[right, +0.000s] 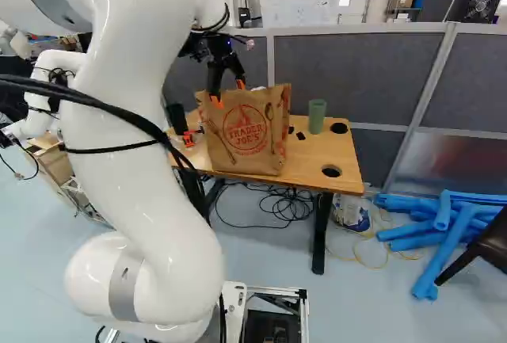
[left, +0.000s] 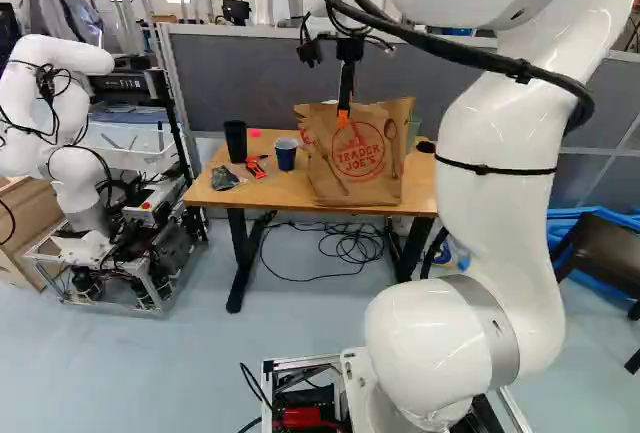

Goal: Pick up the bag on the ground and place it on the table

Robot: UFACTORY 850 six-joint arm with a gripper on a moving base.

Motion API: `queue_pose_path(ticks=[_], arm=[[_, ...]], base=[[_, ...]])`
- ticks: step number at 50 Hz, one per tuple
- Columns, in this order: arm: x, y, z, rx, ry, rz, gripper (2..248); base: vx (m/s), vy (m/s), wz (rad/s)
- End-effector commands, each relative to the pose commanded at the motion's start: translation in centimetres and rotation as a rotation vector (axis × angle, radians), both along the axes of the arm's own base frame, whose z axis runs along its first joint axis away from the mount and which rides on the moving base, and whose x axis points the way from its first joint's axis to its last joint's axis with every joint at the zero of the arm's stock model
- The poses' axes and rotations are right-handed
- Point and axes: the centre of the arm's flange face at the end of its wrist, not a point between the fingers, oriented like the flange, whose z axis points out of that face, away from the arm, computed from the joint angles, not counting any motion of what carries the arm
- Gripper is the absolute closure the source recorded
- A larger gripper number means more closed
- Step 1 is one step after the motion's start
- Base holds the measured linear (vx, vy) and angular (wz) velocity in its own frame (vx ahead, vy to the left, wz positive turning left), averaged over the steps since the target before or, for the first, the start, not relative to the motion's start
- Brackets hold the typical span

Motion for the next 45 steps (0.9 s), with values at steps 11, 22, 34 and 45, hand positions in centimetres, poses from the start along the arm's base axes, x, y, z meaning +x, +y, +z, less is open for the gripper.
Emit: queue_pose_path(ticks=[11,22,34,45], arm=[[-0.7,0.0,1.7,0.002,-0.031,0.000,3],[-1.4,-0.1,3.4,0.003,-0.062,0.000,3],[-2.2,-0.1,5.2,0.005,-0.095,0.000,3],[-2.6,-0.1,6.0,0.006,-0.111,0.000,3]], base=[[0.000,0.000,0.000],[0.000,0.000,0.000],[0.000,0.000,0.000],[0.000,0.000,0.000]])
